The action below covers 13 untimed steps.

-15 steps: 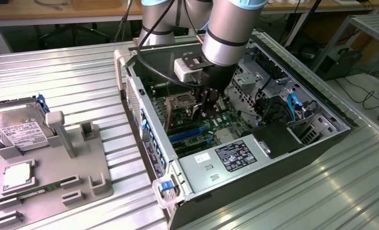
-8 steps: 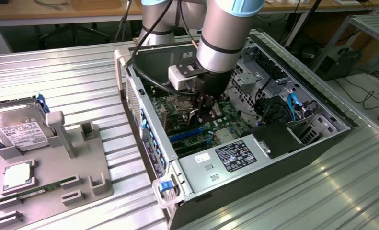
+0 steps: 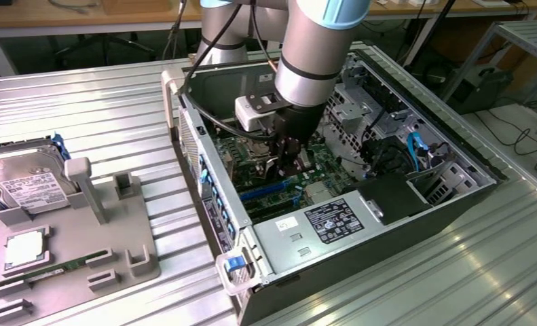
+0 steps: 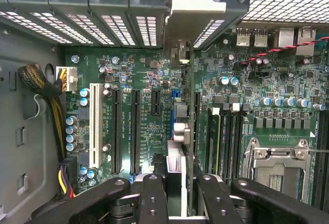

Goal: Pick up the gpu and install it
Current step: 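Insert the gpu into the slot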

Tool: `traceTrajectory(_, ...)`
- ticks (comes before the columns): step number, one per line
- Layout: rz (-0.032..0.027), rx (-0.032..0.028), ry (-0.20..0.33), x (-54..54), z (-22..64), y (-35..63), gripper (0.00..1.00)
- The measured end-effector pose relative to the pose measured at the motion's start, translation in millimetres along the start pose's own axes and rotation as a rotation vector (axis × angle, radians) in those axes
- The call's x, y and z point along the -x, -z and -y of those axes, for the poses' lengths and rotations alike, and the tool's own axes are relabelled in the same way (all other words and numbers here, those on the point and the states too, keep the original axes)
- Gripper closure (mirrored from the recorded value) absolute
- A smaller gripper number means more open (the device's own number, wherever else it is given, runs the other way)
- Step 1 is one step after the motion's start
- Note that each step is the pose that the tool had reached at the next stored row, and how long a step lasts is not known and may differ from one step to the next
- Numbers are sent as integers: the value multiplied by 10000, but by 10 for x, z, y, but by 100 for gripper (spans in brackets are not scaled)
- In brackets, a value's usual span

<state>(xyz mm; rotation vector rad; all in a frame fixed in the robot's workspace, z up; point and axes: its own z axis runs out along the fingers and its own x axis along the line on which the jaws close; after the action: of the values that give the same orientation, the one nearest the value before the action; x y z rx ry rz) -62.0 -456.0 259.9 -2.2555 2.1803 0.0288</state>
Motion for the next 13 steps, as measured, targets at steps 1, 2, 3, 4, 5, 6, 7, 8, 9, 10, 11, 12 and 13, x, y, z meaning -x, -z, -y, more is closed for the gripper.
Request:
traceTrajectory(1, 0, 0, 0, 0, 0, 0, 72)
traceTrajectory(2, 0, 0, 0, 0, 0, 0, 72)
traceTrajectory(3, 0, 0, 0, 0, 0, 0, 72)
traceTrajectory(4, 0, 0, -1, 0, 0, 0, 72)
traceTrajectory(5, 0, 0, 0, 0, 0, 0, 72)
traceTrajectory(6, 0, 0, 0, 0, 0, 0, 72)
traceTrajectory(7, 0, 0, 0, 0, 0, 0, 72)
traceTrajectory(8, 0, 0, 0, 0, 0, 0, 72)
traceTrajectory(9, 0, 0, 0, 0, 0, 0, 72)
traceTrajectory(10, 0, 0, 0, 0, 0, 0, 72)
traceTrajectory(11, 0, 1, -5, 1, -8, -1, 72)
traceTrajectory(12, 1, -1, -3, 1, -7, -21, 72)
traceTrajectory(13, 0, 4, -4, 0, -8, -26, 72)
